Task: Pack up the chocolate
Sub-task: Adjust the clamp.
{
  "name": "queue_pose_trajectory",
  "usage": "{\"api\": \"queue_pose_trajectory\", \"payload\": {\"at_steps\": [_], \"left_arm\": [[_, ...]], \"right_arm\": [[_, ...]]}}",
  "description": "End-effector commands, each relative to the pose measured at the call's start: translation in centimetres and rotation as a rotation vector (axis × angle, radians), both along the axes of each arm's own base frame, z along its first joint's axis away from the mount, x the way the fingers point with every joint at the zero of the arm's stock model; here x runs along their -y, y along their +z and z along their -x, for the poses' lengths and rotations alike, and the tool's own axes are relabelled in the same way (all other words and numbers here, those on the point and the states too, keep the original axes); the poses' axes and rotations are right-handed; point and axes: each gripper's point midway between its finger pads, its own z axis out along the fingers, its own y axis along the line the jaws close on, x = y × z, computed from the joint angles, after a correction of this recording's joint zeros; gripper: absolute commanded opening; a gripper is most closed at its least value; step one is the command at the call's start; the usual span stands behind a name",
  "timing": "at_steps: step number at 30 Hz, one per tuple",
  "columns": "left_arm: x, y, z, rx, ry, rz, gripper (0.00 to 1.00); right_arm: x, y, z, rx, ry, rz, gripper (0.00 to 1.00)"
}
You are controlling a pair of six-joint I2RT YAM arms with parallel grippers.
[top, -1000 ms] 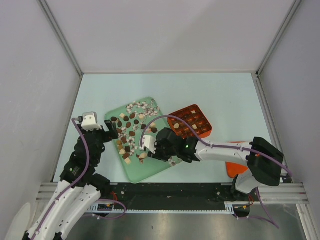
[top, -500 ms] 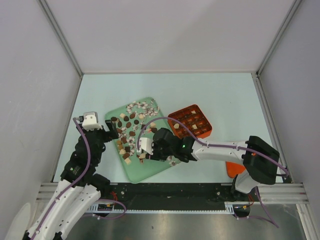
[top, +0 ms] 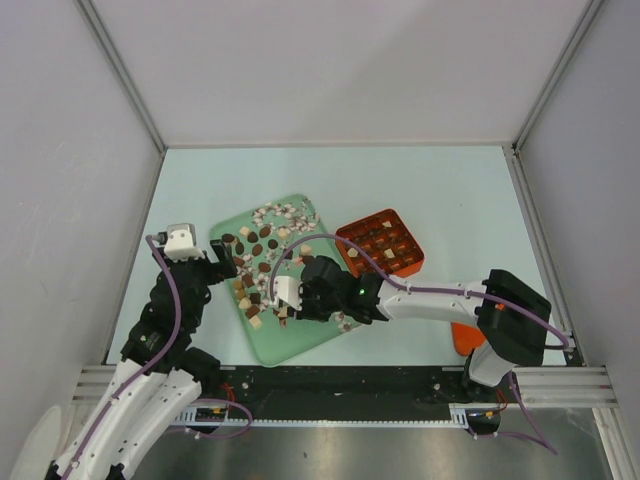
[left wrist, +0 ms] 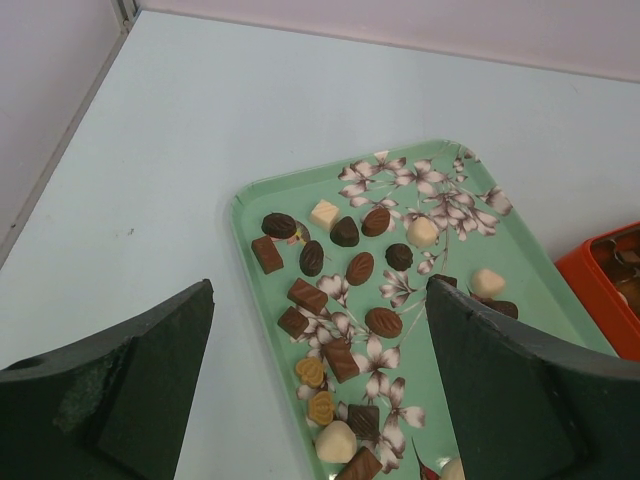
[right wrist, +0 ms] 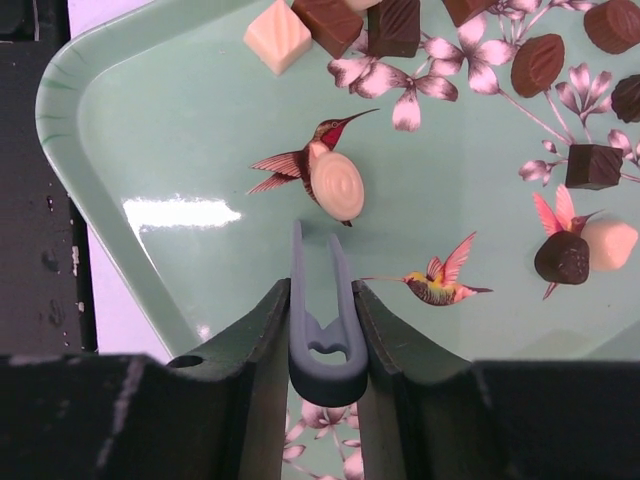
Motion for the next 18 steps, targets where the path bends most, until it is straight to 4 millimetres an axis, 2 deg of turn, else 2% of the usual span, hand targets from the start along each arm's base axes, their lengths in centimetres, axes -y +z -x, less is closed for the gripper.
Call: {"api": "queue_pose_trajectory", "payload": {"at_steps": [1,5,10,11,14,15,17,18], "left_arm": [[-0.3,0.4,-0.2,0.023,0.005,-0.013,0.92],[-0.2,0.4,-0.2,0.021,-0.001,-0.016,0.92],[0.5,0.4,-0.2,0.021,-0.039,-0.011,0.92],[0.7,0.3,-0.2,0.018,-0.051,-0.007,0.92],[2.5,0.3,0.0,-0.005,-0.133,0.048,0.93],[3.0,0.3,0.0,-0.012,-0.149,0.075,0.94],[4.8,0.1,0.3,-0.035,-0.213,0.175,0.95],[5.5,-0.1,0.4,-0.046,-0.231,0.216,0.95]], "right_arm": [[-0.1,0.2,0.4,-0.032,-0.01,0.012,0.3],[0.7,0.2,0.8,-0.051,-0.022,0.025,0.22],[1.1,2.0,0.6,-0.036,-0.06,-0.027,0.2],[1.2,3.2,0.4,-0.021,-0.072,-0.055,0.2],[1.7,4.8,-0.1,0.002,-0.115,-0.101,0.19],[2.0,6.0,-0.3,0.019,-0.13,-0.147,0.18],[2.5,6.9,-0.8,0.035,-0.184,-0.193,0.18],[2.5,9.1,-1.1,0.06,-0.203,-0.272,0.18]]}}
